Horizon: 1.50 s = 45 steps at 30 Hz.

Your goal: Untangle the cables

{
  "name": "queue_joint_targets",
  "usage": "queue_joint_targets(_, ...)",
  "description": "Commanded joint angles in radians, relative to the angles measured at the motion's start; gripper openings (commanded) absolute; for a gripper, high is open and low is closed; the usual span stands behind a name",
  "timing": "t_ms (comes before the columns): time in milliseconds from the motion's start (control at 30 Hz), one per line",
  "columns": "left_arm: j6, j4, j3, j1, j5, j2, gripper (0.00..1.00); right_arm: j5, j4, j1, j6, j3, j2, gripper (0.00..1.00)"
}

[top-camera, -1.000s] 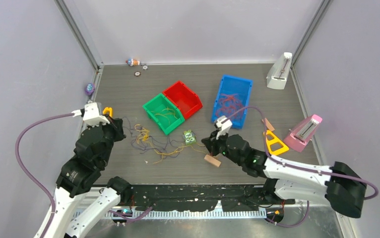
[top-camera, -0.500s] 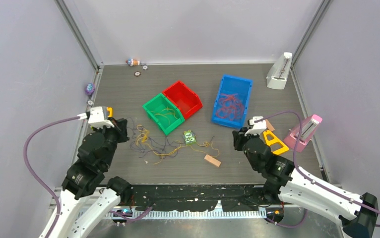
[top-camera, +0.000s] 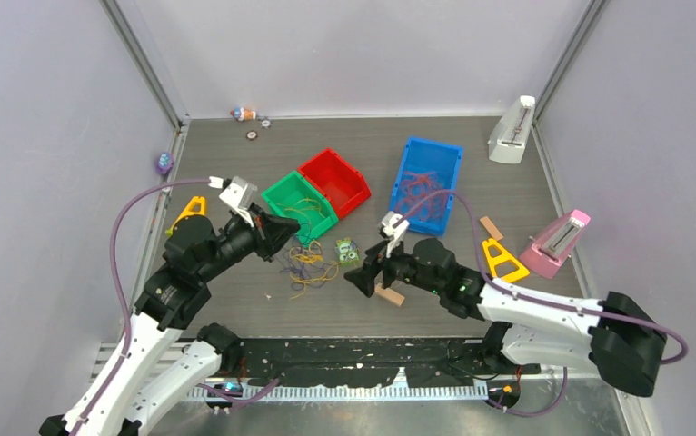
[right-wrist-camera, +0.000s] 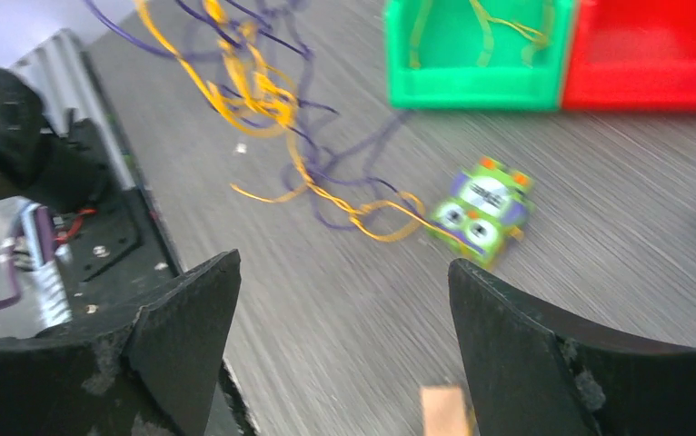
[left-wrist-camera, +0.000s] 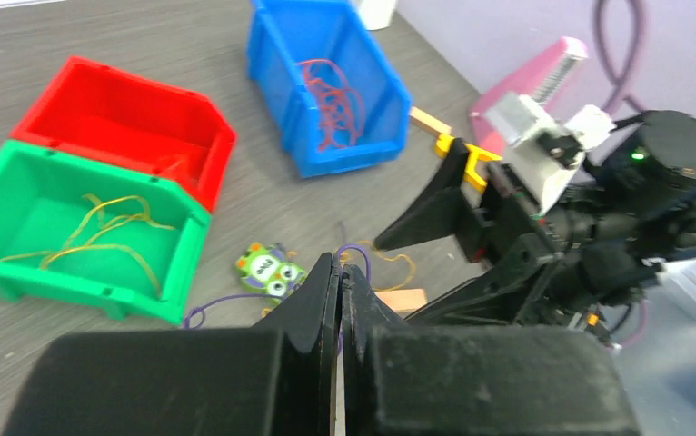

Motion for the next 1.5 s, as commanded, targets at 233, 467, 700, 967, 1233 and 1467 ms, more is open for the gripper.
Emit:
queue_joint_targets(233,-0.089,0.143,0.064,0.002,0.186,0.004,0.00,-0.191,0.328,0.063,-0.077,0.199,0.231,0.84)
queue_joint_targets(467,-0.086,0.068,0.093,0.003,0.067,0.003,0.00,-0.126,0.332,0.077,-0.070,0.231,0.292,0.10)
queue_joint_targets(700,-0.010,-0.177,0.133,0.004,-0.638,-0.054,0.00,0.235,0.100,0.077,-0.020,0.115,0.117,0.05)
queue_joint_targets(967,-0.009,-0.224,0.103,0.010,-1.005,-0.103,0.00,0.702,-0.362,0.054,0.128,0.052,-0.101,0.05)
queue_joint_targets(1233,0.013,-0.204,0.093,0.013,-1.094,-0.122,0.00,1.089,-0.779,0.005,0.384,0.119,-0.248,0.05)
queue_joint_targets(1467,0.024,-0.255,0.137,0.042,-1.219,-0.107,0.00,1.306,-1.243,-0.119,0.814,0.226,-0.267,0.05)
